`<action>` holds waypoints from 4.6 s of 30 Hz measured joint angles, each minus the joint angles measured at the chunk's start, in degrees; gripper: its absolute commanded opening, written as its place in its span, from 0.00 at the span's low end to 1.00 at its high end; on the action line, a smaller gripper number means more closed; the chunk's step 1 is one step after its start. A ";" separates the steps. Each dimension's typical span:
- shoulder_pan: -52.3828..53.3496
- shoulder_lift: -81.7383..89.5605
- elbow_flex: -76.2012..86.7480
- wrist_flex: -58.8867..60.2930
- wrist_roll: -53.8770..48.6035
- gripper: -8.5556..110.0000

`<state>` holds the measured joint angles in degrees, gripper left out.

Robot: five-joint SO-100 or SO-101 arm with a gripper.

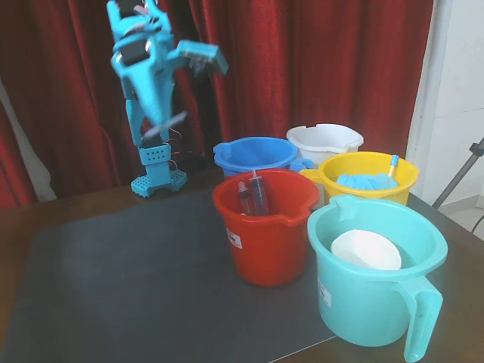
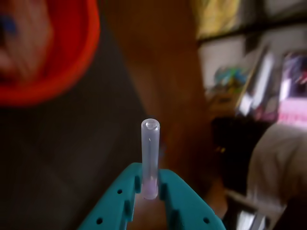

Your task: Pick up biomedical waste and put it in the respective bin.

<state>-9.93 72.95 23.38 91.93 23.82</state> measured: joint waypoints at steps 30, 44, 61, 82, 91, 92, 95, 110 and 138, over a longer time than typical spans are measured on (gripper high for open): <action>-46.32 -9.32 -0.88 -8.88 18.98 0.07; -47.81 -16.26 -0.35 -10.02 18.54 0.07; -47.90 -13.45 -0.35 -7.82 19.16 0.13; -47.81 -3.08 -7.47 -0.18 15.64 0.12; -36.56 25.31 3.87 0.00 2.99 0.07; -35.77 28.74 7.12 0.00 0.70 0.07; -31.99 42.80 21.09 0.00 -7.29 0.07; 4.22 98.53 105.03 -6.77 -26.89 0.07; 11.69 107.84 140.98 -6.94 -26.46 0.07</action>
<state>1.76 180.79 164.36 84.99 -2.64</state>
